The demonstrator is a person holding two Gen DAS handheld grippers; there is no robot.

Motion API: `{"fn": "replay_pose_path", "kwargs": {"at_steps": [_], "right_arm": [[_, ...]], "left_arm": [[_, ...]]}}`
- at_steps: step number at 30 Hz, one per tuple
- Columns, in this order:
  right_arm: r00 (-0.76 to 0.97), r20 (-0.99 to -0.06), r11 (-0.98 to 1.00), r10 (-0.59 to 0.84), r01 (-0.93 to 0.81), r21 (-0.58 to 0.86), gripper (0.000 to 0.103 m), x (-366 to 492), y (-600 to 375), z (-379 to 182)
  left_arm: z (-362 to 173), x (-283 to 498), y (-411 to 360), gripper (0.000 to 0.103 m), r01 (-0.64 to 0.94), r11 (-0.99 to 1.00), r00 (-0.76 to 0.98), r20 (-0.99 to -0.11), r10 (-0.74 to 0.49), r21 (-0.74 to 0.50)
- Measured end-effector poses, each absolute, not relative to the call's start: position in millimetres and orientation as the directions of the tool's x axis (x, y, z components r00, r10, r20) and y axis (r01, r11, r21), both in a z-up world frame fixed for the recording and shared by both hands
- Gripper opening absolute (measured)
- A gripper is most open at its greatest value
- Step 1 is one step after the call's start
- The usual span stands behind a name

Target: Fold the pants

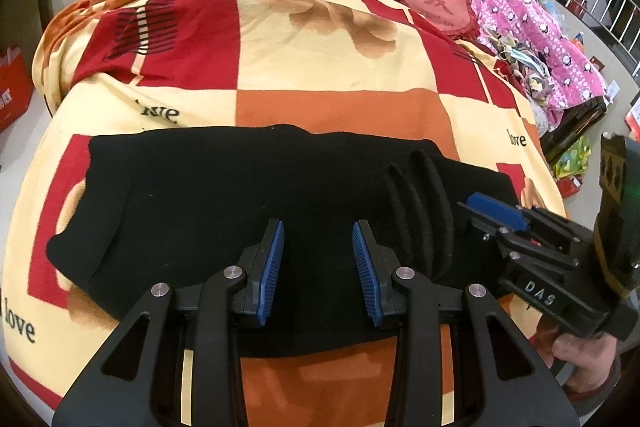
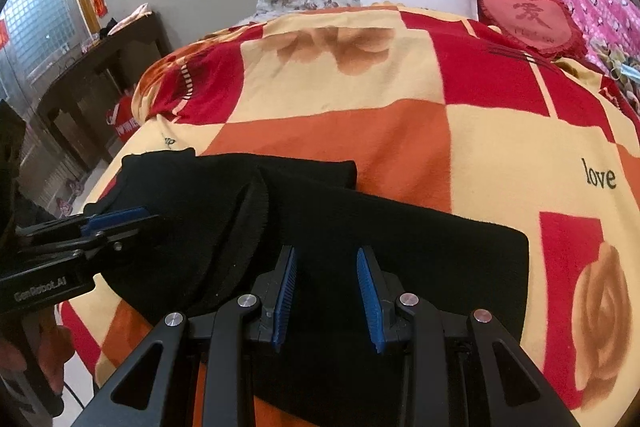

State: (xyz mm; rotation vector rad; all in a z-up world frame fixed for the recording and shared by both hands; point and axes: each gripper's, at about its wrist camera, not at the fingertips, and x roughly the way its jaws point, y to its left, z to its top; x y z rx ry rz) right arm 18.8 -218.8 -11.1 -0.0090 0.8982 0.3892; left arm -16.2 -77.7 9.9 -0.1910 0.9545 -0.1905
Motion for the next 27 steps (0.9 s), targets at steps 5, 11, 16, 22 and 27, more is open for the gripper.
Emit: {"fn": "replay_pose_path", "kwargs": {"at_steps": [5,11,16,22,27], "right_arm": [[0.568,-0.747,0.924,0.345,-0.345,0.164,0.030,15.3,-213.9,0.5],[0.559,-0.742,0.907,0.370,-0.390,0.159,0.030,14.1,-193.5,5.2],[0.526,-0.763,0.900,0.376,-0.402,0.167,0.030,19.0,-178.5,-8.3],[0.530,-0.758,0.899,0.380,-0.405,0.168,0.030,21.5,-171.7,-7.0],[0.530,-0.753,0.889,0.390,-0.429,0.159,0.030,23.3,-160.1,-3.7]], "left_arm": [[14.5,-22.4,-66.7,0.037,0.052,0.972,0.576,-0.788,-0.216,-0.228],[12.9,-30.2,-47.6,0.055,-0.005,0.974,0.590,-0.788,-0.179,-0.224],[12.1,-35.7,-32.8,0.055,-0.042,0.977,0.594,-0.792,-0.144,-0.210],[9.0,-42.2,-17.6,0.055,-0.091,0.979,0.595,-0.798,-0.094,-0.183],[9.1,-45.6,-8.4,0.055,-0.112,0.974,0.600,-0.795,-0.091,-0.196]]}}
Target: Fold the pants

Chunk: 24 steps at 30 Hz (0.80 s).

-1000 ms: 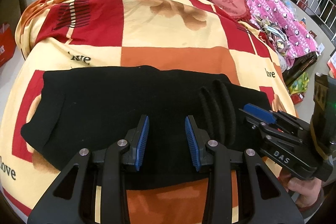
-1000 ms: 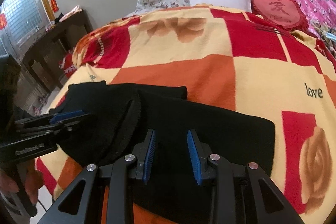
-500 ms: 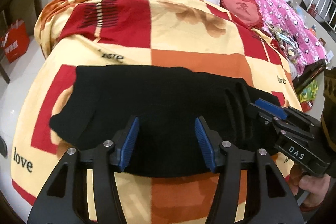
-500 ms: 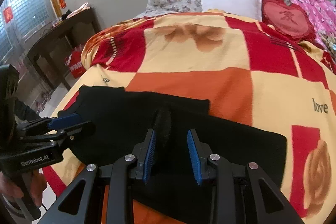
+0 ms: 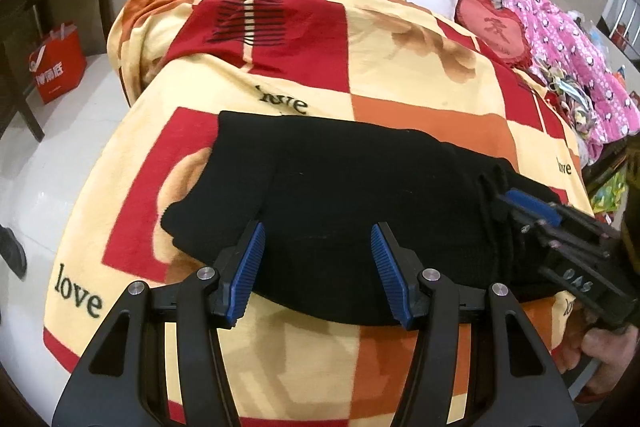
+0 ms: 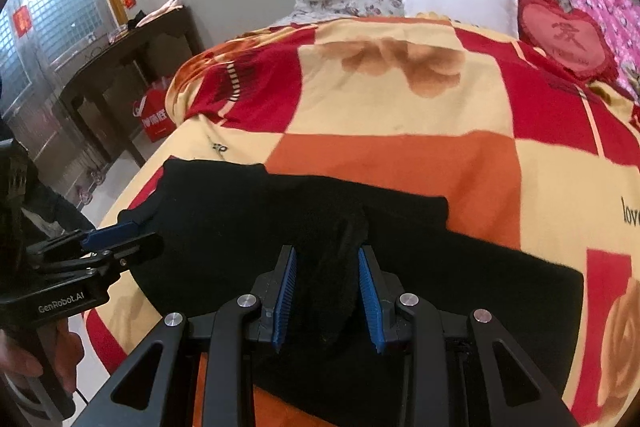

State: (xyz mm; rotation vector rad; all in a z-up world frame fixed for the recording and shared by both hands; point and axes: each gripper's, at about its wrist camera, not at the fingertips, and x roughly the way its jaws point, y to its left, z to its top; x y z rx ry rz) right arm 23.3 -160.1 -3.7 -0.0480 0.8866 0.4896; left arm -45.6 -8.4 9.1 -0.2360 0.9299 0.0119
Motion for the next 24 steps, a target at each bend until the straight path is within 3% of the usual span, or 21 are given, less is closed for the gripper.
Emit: {"fn": "replay_pose_path", "kwargs": {"at_steps": [6,15,24], "right_arm": [[0.516,-0.772,0.893,0.372,-0.427,0.144,0.030,29.3,-154.2,-10.7],[0.475,-0.744,0.828,0.470,-0.529,0.186,0.030,45.2,-118.3,9.9],[0.356,-0.748,0.704,0.560,-0.681,0.203,0.035,75.4,-43.2,7.0]], "left_arm": [[10.3,-46.9,-2.5,0.055,-0.115,0.969,0.598,-0.794,-0.110,-0.221],[17.0,-66.6,23.0,0.055,-0.166,0.950,0.596,-0.794,-0.118,-0.266],[-7.3,-89.5,78.7,0.055,-0.346,0.821,0.591,-0.785,-0.186,-0.455]]}}
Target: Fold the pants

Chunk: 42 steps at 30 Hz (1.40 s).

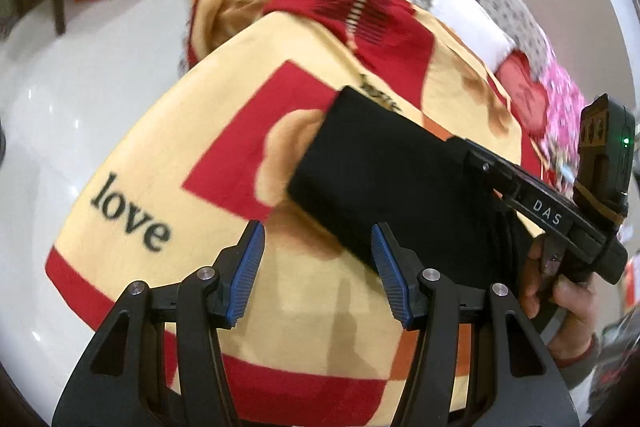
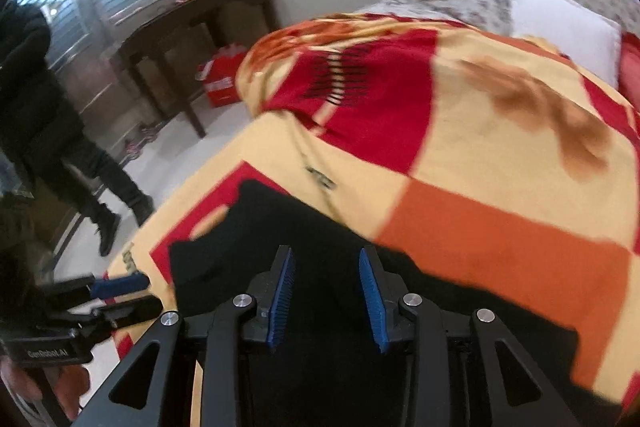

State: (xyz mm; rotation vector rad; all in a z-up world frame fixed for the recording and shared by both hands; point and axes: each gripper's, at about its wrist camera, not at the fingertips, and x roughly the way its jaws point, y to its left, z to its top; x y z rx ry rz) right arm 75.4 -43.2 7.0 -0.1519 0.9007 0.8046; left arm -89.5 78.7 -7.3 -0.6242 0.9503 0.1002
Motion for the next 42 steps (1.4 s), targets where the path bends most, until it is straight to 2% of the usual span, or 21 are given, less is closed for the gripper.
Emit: {"fn": "replay_pose_path", "kwargs": {"at_steps": [3,11,22,33,40,42], "right_arm": [[0.334,-0.761,0.675,0.556,-0.716,0.178,0.037,83.2,-21.6,5.3],[0.300,-0.790,0.634,0.534,-0.760,0.140,0.038,96.0,6.0,-8.7],[0.285,-0.794,0.622,0.538,-0.770,0.145,0.040,100.3,15.8,-18.6],[0.274,-0.796,0.615,0.539,-0.774,0.150,0.042,103.2,19.8,-22.2],[0.243,-0.803,0.608,0.544,-0.773,0.178,0.042,110.9,20.3,-26.3],[0.236,-0.802,0.603,0.548,-0.776,0.183,0.042,111.9,21.0,-27.0]], "left_arm": [[-12.7,-87.1,77.7,0.057,-0.350,0.792,0.591,-0.774,-0.227,-0.500],[-15.8,-72.0,62.9,0.057,-0.340,0.803,0.586,-0.778,-0.227,-0.489],[-15.9,-63.6,55.6,0.065,-0.337,0.824,0.591,-0.784,-0.193,-0.456],[-14.6,-69.2,58.4,0.065,-0.388,0.820,0.572,-0.808,-0.143,-0.420],[-11.7,-49.5,36.8,0.077,-0.323,0.886,0.509,-0.851,-0.134,-0.332],[-11.9,-45.0,36.7,0.078,-0.319,0.889,0.505,-0.852,-0.134,-0.329]]}}
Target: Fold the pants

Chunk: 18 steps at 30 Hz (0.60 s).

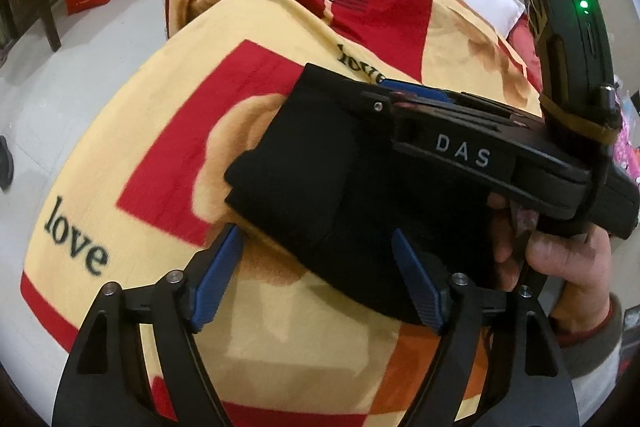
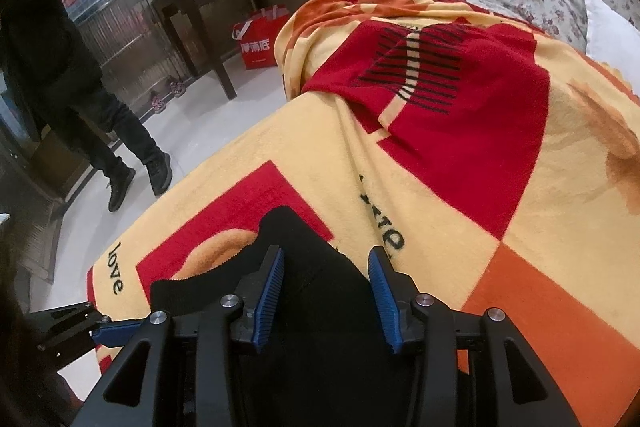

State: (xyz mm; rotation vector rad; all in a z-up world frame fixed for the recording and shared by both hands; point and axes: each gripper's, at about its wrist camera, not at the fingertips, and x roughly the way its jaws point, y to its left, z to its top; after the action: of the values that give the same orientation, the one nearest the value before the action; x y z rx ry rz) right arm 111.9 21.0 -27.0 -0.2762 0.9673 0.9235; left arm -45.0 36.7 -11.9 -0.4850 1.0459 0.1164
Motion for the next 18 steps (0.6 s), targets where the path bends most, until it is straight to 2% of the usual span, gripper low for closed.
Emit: {"fn": "replay_pose_path", "kwargs": {"at_steps": [9,10,11,14,16,18], "right_arm": [[0.214,-0.778,0.581,0.591,-0.782,0.226,0.041,114.5,23.2,-33.6],[0.219,-0.771,0.580,0.599,-0.782,0.229,0.039,113.4,22.2,-33.6],[0.226,-0.760,0.580,0.610,-0.780,0.234,0.033,111.7,20.5,-33.3],[0.252,-0.735,0.578,0.629,-0.784,0.226,0.022,105.9,16.7,-28.5],[0.260,-0.721,0.577,0.643,-0.783,0.232,0.019,104.3,13.9,-23.8],[0.280,-0.690,0.580,0.667,-0.777,0.245,0.016,101.9,6.0,-13.7]], "left_arm": [[-12.7,-32.9,36.7,0.078,-0.309,0.889,0.526,-0.840,-0.137,-0.338],[-12.7,-32.7,37.7,0.071,-0.303,0.884,0.540,-0.828,-0.148,-0.355],[-13.4,-32.7,38.4,0.055,-0.301,0.882,0.548,-0.823,-0.151,-0.362],[-13.0,-32.7,38.5,0.030,-0.291,0.883,0.562,-0.813,-0.152,-0.367],[-7.3,-34.5,36.9,0.021,-0.264,0.888,0.589,-0.792,-0.161,-0.377],[4.7,-38.2,32.2,0.018,-0.221,0.901,0.629,-0.761,-0.161,-0.373]]}}
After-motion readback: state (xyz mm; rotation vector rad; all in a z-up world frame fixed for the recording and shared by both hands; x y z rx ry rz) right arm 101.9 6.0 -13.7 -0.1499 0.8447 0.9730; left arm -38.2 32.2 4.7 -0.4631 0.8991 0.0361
